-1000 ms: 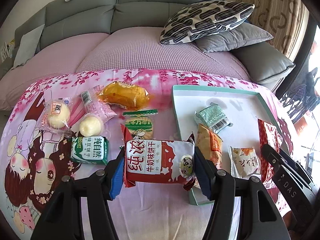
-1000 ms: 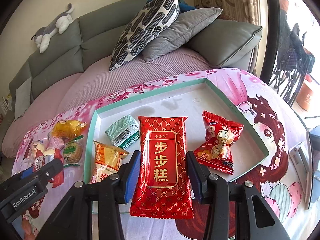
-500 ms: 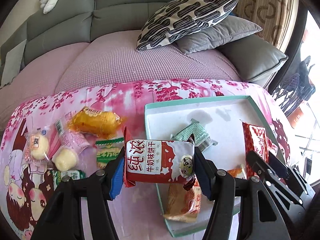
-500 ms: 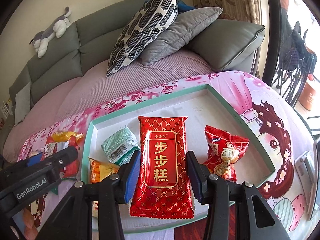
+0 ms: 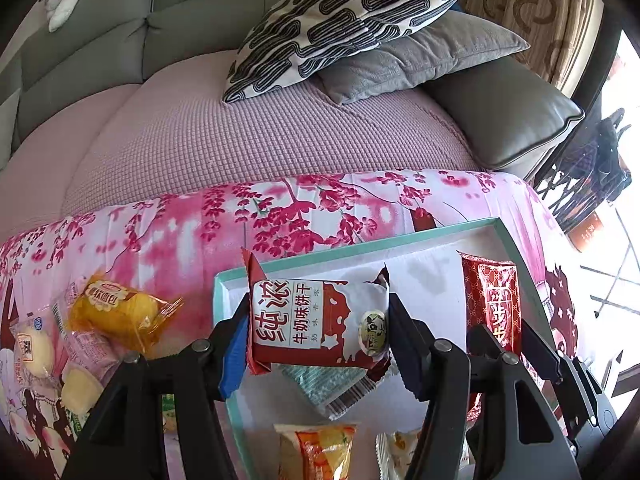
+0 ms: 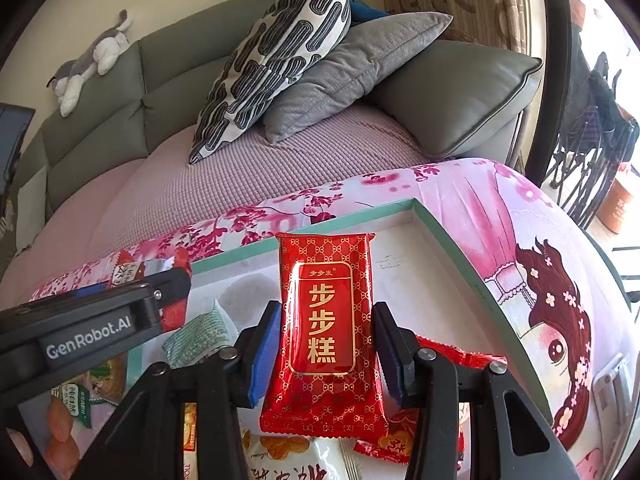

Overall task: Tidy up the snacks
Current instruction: 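Carry the red packet and milk biscuit box over the teal tray with both grippers, then lower both packets into the tray and open both grippers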

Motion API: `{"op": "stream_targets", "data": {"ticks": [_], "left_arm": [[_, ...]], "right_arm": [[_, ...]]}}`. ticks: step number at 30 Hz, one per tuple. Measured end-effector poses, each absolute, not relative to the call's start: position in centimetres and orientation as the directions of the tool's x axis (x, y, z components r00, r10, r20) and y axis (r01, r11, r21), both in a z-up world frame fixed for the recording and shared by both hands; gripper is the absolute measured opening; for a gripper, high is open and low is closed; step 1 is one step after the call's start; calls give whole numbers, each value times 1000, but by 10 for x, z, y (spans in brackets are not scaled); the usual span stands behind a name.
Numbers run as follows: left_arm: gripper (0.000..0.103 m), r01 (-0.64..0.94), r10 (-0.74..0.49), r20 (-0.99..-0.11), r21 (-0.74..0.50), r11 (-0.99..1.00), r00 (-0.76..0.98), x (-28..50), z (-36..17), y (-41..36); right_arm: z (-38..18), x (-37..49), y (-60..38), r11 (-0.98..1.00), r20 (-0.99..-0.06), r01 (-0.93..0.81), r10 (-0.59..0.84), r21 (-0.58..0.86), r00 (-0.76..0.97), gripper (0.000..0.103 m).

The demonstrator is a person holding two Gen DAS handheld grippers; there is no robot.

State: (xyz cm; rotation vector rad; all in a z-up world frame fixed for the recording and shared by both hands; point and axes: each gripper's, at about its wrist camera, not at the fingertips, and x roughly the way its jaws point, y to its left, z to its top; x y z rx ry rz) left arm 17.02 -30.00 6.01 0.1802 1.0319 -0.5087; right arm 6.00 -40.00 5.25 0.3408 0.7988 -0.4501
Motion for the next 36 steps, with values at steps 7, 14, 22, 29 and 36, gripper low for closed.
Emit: {"op": "stream_targets", "data": {"ticks": [7,14,22,29,36], "left_arm": [[64,486,-282,-896,-88,869,342,191,29,-323],[73,474,-276,-898,-89,876,343,193,29,-322],[83,459,-285,-884,-93,884,371,180,51,-295],[84,413,-259,-870,-71,908,420,152,64,-244],[84,344,-193,-863,-24,939,467,114,55,-182]], "right_arm": [[36,78,-408,861,-776,499,-245,102,581,48],[27,86,-410,864,-800,498,-243,78,548,53],[50,76,-395,873,-788,485,-261,54,558,57],[62,45,-365,877,-789,477,-253,58,560,57],[69,21,-333,887,-784,459,-255,43,566,57]]}}
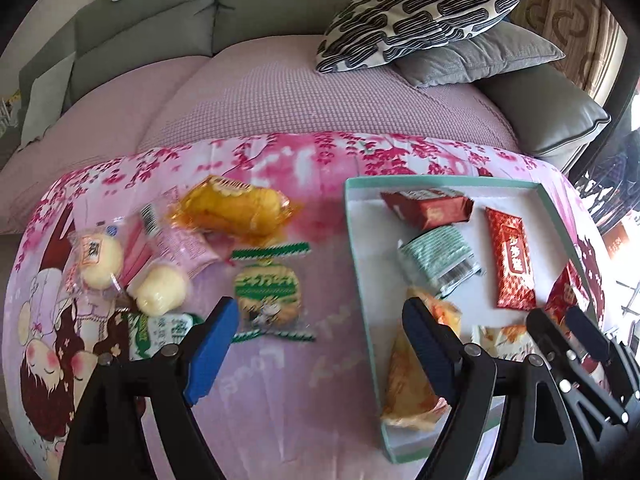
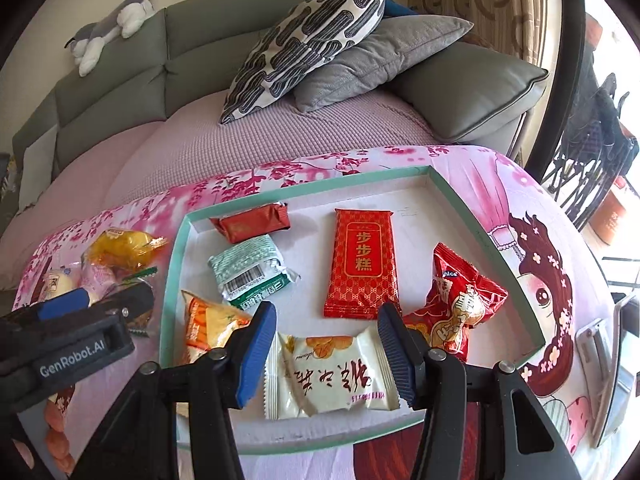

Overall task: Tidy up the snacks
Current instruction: 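Lower both packets into the tray and open both grippers, then move both grippers back from the tray toward the snack pile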

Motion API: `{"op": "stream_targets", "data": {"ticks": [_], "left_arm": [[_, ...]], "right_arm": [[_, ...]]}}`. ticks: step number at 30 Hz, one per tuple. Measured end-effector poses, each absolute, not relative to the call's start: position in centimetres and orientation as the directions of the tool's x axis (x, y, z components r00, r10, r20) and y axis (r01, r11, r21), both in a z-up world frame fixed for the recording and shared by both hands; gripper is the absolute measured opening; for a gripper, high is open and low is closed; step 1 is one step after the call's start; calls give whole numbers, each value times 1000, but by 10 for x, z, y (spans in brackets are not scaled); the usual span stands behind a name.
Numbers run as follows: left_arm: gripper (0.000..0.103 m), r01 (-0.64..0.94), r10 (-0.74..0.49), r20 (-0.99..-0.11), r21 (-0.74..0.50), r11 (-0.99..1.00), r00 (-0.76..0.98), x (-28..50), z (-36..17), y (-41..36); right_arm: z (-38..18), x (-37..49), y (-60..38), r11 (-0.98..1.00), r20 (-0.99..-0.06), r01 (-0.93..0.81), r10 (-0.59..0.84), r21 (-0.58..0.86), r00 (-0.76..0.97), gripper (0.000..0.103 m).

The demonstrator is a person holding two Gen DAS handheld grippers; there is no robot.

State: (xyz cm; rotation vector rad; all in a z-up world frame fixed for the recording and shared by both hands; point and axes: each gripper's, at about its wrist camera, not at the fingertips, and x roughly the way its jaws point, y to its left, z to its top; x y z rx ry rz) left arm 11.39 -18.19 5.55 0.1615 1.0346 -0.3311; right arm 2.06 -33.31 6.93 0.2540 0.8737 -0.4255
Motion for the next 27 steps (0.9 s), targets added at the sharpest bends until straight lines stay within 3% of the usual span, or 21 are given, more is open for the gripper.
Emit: {"op": "stream_targets", "data": {"ticks": [7,10,13,17,19,27], "left_arm": [[84,310,-207,-824,-40,950,528,102,52,-147],[84,293,-196,-805,-28,956,560,102,51,-143],[84,261,-168,-800,-15,965,576,106,49,-137],[84,237,-143,-802,-2,971,580,109,43,-129],[84,240,-147,-811,-9,971,566,109,39,-127],[85,275,-191,-796,-32,961,575,102,38,-128]], "right_arm": [[76,17,-311,893,-763,450,-276,22,585,57],[73,21,-306,891,-761,454,-286,11,582,71],[67,25,-303,893,-765,451,-288,3,576,77],[57,30,-298,897,-768,441,-288,-8,572,98],[53,30,-296,901,-765,434,-285,-8,577,103],[49,25,-294,896,-757,444,-281,13,590,103]]}}
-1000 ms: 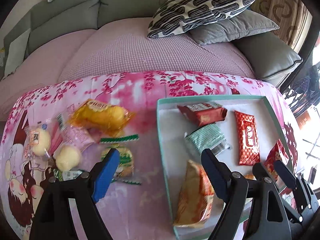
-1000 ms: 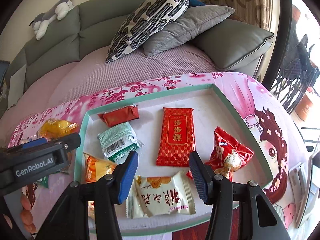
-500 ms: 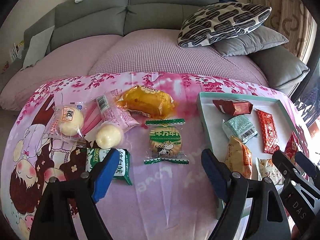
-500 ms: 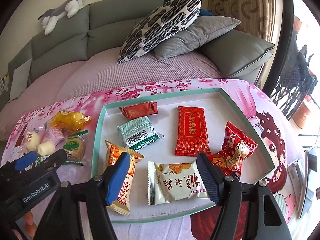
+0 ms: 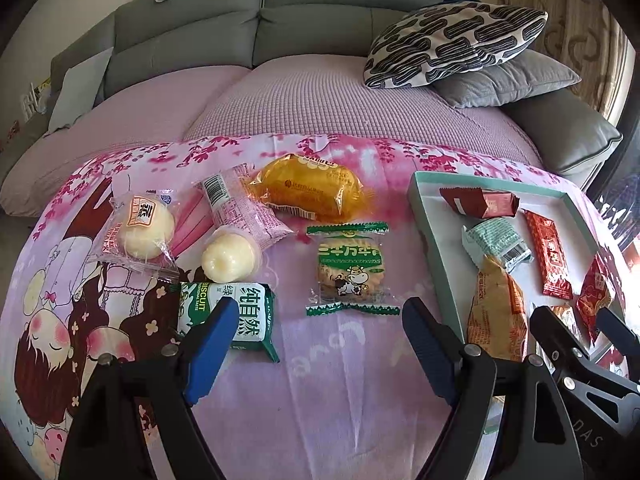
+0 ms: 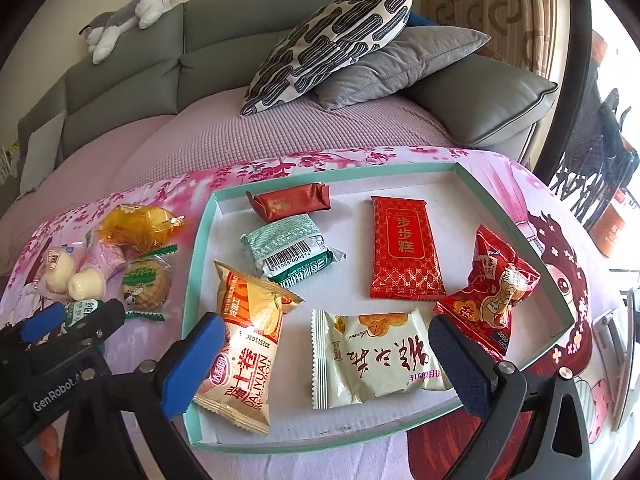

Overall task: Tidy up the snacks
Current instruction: 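Move both grippers back from the tray toward the snack pile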

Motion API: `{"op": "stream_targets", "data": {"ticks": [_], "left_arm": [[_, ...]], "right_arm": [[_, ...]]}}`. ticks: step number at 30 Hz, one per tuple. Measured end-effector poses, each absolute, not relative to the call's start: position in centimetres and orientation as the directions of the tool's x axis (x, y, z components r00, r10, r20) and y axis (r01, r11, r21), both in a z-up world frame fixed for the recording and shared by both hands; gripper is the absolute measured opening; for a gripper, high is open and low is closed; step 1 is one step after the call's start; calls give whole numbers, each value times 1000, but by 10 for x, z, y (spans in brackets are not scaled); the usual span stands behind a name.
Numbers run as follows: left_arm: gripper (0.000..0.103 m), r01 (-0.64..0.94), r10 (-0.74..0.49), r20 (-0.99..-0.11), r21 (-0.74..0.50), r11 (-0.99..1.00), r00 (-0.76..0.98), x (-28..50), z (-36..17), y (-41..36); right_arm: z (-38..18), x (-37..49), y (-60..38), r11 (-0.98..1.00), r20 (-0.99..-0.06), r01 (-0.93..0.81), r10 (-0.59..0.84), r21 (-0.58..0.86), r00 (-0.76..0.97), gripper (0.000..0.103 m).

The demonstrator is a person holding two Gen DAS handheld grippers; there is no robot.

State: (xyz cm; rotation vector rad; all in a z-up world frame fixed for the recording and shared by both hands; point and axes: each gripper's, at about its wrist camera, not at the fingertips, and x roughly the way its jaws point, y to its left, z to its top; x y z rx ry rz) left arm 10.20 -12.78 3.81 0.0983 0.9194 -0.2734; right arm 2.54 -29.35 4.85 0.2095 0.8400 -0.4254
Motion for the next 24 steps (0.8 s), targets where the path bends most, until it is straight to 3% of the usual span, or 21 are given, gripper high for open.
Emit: {"op": "stream_targets", "data": {"ticks": [4,12,19,24], "left_arm": [[96,242,-161,-803,-21,970,574,102,35,-121],[99,180,-171,-804,-81,980,570,108,31,-92],[102,93,-248,-801,-236,967,545,120,29,-49],[102,-17,-118,-806,-157,987,580,123,39,-9]], "right_arm": [[50,23,-287,901,-753,434,-272,21,600,103],[48,30,-271,914,-751,405,-246,31,613,103],[54,44,-235,942,-714,335,-219,23,665,103],[55,52,-199,969,-698,247,-157,29,699,103]]}}
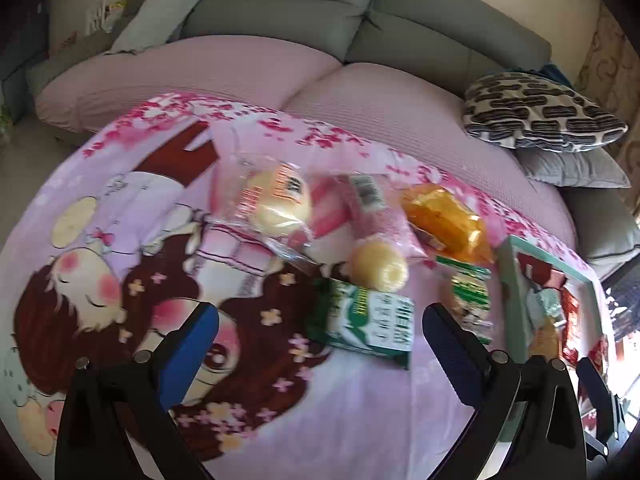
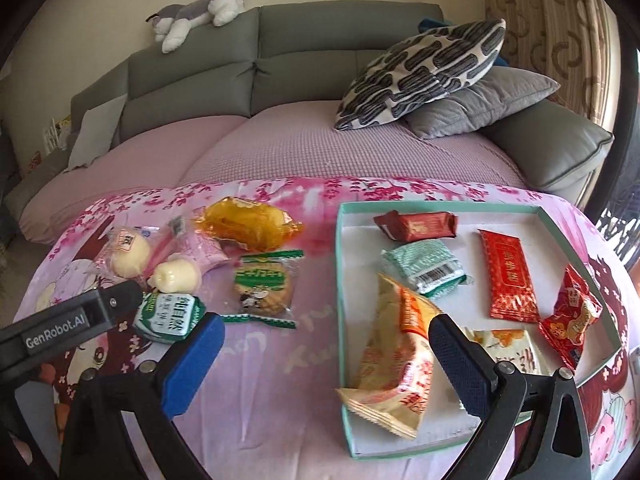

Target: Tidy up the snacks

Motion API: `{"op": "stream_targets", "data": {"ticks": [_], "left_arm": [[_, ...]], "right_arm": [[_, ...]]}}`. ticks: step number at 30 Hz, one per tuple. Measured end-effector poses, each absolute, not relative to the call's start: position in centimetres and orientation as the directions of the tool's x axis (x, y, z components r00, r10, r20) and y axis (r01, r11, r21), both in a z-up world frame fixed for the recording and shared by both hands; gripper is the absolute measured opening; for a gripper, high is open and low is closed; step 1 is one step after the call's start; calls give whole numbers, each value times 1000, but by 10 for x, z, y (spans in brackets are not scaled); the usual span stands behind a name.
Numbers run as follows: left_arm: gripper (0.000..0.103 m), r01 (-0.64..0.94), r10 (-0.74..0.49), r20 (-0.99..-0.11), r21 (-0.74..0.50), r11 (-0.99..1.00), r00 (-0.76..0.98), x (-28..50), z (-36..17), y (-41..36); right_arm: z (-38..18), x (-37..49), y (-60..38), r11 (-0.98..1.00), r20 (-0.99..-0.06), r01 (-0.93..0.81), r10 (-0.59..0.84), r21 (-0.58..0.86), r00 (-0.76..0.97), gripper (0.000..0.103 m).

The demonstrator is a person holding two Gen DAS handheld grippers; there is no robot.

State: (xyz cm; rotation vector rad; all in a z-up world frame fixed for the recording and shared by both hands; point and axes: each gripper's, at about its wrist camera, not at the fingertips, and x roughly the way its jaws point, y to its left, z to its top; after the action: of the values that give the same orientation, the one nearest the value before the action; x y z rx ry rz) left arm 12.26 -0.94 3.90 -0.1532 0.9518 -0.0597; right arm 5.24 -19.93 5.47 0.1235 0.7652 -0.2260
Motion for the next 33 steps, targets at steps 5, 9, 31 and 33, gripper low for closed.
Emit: {"op": "stream_targets", "data": {"ticks": [5,9,31,33], "left_arm": [[102,-128,10,-816,-79,989,578,126,43,32],[102,-178,40,-818,-77,981,573,127,44,56],[102,-137,16,-842,-69,988,540,166,35,47],[102,-134,18,-841,-65,989,540,170,34,46]], "right_arm": [[52,61,-168,982,-691,180,-98,47,716,103],[47,69,-147,988,-695,143,-64,57,716,103],[10,124,-97,999,-746,46,-14,22,666,103],[5,127,-94,999,-757,40,-15,15,653,103]]}}
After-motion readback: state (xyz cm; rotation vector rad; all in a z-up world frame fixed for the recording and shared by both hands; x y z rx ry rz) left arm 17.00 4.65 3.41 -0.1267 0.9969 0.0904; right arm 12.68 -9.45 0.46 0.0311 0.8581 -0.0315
